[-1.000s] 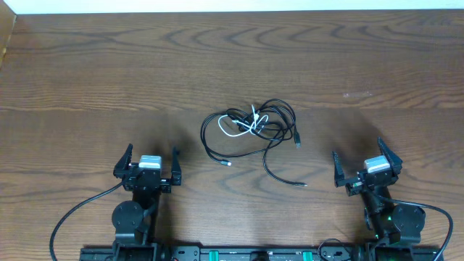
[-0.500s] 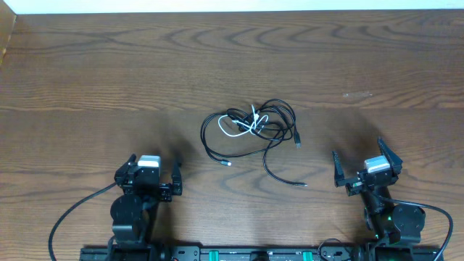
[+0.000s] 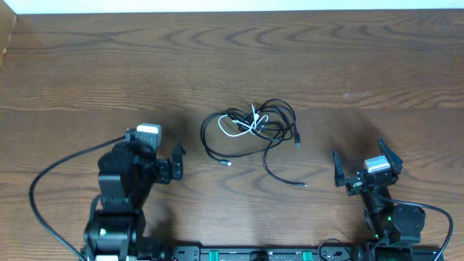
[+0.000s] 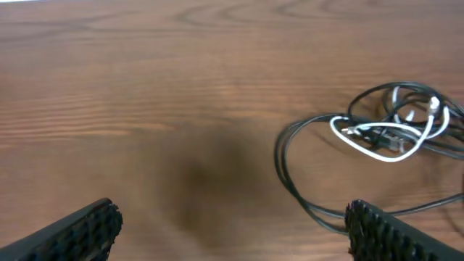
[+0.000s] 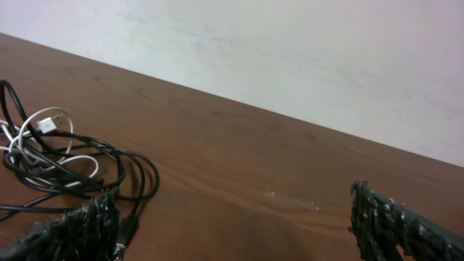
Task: Untangle cables
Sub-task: 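Raise the left arm and move its gripper over the cable tangle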
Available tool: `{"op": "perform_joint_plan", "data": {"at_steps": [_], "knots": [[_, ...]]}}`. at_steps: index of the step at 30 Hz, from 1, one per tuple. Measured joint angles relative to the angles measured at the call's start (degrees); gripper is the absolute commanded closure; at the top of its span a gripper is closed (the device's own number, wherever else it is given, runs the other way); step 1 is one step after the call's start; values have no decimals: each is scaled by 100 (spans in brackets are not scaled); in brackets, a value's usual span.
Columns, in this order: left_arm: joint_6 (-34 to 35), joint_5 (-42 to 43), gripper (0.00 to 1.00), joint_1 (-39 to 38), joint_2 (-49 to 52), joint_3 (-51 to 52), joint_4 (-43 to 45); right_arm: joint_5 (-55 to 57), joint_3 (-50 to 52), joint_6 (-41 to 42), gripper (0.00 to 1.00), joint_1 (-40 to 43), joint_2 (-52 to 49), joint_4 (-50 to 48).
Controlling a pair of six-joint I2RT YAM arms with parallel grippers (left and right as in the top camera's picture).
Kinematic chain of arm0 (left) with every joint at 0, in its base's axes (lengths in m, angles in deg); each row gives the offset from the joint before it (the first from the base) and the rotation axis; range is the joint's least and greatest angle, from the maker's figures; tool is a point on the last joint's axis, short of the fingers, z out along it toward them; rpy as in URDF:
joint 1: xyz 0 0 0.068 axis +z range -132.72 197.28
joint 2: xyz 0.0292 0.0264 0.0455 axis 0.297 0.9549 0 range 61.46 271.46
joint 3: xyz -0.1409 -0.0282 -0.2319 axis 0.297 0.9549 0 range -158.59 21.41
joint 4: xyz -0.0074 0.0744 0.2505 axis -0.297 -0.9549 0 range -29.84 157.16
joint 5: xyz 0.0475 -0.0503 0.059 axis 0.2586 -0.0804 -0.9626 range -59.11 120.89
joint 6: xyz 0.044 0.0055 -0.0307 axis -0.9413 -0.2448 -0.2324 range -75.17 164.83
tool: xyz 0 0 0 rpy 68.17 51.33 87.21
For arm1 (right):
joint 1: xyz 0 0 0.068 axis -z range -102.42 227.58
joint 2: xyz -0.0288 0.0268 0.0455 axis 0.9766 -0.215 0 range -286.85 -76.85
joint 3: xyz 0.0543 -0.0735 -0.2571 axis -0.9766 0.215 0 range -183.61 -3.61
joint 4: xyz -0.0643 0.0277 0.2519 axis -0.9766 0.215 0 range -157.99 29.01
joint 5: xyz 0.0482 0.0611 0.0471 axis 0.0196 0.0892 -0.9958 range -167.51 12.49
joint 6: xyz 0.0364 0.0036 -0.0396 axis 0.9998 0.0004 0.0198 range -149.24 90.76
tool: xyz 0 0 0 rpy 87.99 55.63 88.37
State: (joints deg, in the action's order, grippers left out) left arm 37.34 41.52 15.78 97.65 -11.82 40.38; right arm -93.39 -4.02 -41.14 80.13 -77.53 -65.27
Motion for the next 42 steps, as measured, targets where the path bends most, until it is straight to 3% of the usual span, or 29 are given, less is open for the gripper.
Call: {"op": "perform_joint_plan", "data": {"at_steps": [10,27,33,42], "knots": [[-2,448,1,0,1504,-1333,-874,7,0,0,1,0,0,2],[-2,634,1,-13,1716,-1360,-1088,7,0,0,1,0,0,2],[-52,737,1,-354,2406,-1818,-1655,7,0,0,1,0,0,2],[-446,750,1,-1080,3545,-2636,-1738,7,0,0,1,0,0,0]]}}
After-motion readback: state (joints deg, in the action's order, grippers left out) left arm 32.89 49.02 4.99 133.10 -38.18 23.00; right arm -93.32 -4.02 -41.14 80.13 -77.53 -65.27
